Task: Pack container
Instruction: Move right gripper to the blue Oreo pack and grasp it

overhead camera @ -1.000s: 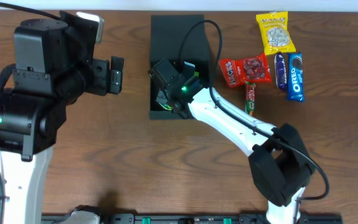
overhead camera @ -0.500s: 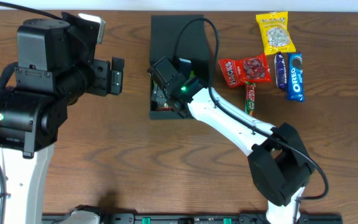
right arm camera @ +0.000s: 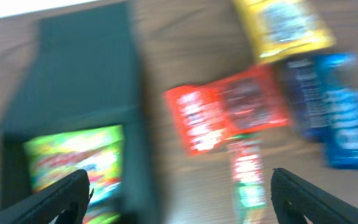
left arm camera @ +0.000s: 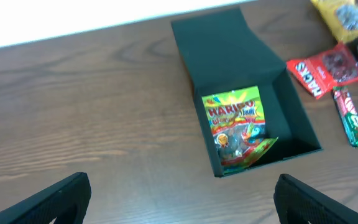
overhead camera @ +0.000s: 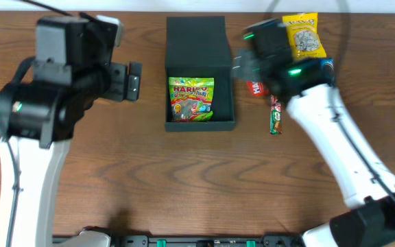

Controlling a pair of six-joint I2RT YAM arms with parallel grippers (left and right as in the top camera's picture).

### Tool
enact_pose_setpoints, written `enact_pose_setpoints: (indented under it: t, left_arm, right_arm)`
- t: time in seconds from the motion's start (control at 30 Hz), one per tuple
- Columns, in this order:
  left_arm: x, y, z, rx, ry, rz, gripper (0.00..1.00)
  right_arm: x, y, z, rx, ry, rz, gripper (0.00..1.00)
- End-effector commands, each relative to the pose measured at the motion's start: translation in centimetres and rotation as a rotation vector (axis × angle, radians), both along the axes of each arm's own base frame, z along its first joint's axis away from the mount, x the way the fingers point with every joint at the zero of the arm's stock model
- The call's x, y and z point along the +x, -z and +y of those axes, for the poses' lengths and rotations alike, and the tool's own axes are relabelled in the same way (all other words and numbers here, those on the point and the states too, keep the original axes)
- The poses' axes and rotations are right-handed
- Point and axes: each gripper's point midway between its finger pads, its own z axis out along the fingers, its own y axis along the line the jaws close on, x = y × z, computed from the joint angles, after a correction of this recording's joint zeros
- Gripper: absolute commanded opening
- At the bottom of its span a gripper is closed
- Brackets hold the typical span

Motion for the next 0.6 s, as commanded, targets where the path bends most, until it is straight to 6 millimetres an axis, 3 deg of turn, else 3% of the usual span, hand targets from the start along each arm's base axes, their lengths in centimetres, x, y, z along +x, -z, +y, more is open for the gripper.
enact_pose_setpoints:
  t: [0.0, 0.3, 0.4, 0.57]
  left_arm:
    - [1.4, 2.5, -1.0, -0.027, 0.017, 0.075, 0.95]
    - [5.3, 7.0, -2.2, -0.032, 0.032, 0.163, 0.95]
    - [6.2, 8.4, -2.5, -0.034, 0.036, 0.191, 0.95]
    - [7.0, 9.3, -3.0, -0.047, 0.047, 0.201, 0.95]
  right_arm:
    - [0.5, 1.8, -5.1, -0.158, -0.035, 0.076, 0.98]
    - [1.2, 4.3, -16.6, -0.242, 0.097, 0.157, 0.99]
    - [1.4, 6.6, -19.2, -0.185, 0.127, 0.205, 0.97]
    - [1.8, 11.4, -21.1, -0.151, 0.144, 0.297, 0.93]
